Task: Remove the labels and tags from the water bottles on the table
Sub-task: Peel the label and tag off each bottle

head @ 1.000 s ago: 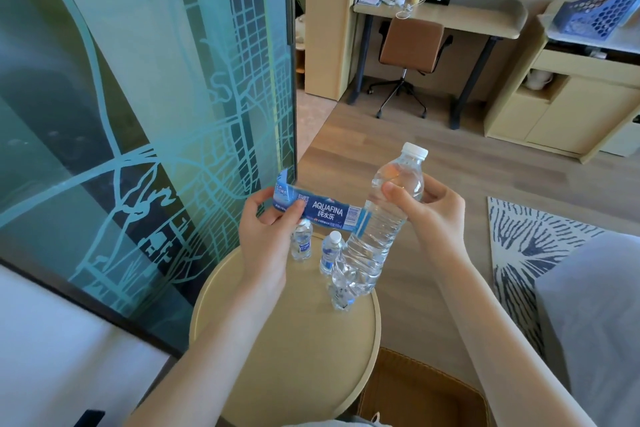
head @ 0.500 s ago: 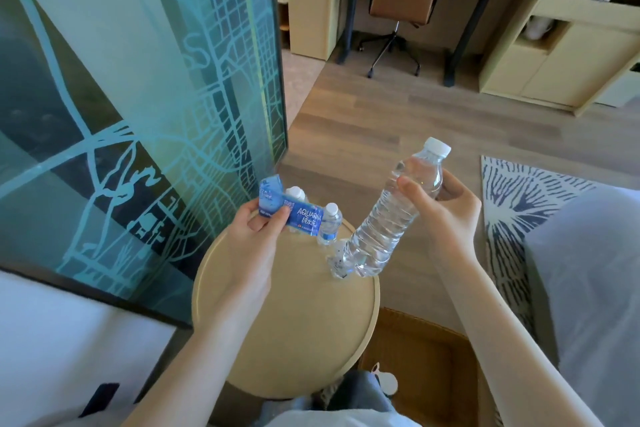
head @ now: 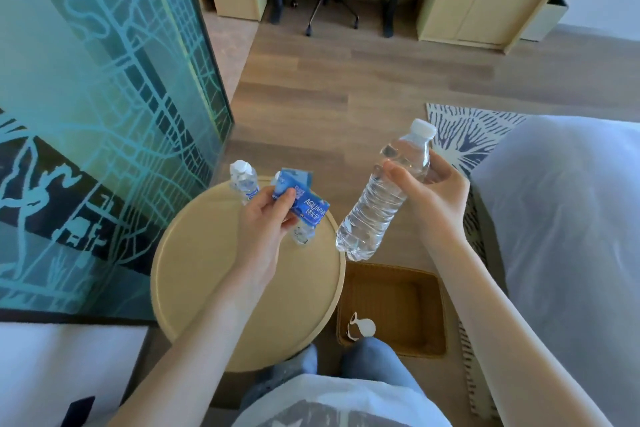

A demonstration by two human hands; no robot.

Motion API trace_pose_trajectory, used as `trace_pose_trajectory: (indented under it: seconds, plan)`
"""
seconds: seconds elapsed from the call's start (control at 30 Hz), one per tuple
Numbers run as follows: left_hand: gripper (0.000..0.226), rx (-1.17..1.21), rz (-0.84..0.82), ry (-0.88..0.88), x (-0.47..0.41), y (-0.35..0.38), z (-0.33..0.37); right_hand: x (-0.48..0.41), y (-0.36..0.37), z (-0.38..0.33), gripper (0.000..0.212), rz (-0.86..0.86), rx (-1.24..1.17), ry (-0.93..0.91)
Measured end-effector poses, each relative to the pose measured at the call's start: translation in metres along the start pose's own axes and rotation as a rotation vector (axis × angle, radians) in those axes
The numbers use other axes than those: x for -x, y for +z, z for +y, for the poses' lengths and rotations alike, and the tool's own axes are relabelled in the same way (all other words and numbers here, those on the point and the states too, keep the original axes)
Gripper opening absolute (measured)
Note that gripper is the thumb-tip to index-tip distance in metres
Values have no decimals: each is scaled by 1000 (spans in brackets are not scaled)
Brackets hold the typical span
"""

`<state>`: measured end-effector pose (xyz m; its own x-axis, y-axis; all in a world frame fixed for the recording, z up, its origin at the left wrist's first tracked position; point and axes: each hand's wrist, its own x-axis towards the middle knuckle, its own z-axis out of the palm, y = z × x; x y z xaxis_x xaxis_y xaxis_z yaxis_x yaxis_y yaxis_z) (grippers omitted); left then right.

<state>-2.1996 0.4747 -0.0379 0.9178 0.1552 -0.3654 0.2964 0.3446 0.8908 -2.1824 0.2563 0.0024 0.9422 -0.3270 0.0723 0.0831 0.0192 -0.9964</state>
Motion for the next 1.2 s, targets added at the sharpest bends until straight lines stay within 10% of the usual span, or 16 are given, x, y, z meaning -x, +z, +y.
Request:
trace_pose_trajectory:
  seconds: [0.77,1.2]
  plan:
    - [13,200,163,-364,28,216,-235,-78,-262,90,30,-158,62,72]
    - [12,25,352,-635,-108,147,-539,-71,-292,415,28,-39,141,216]
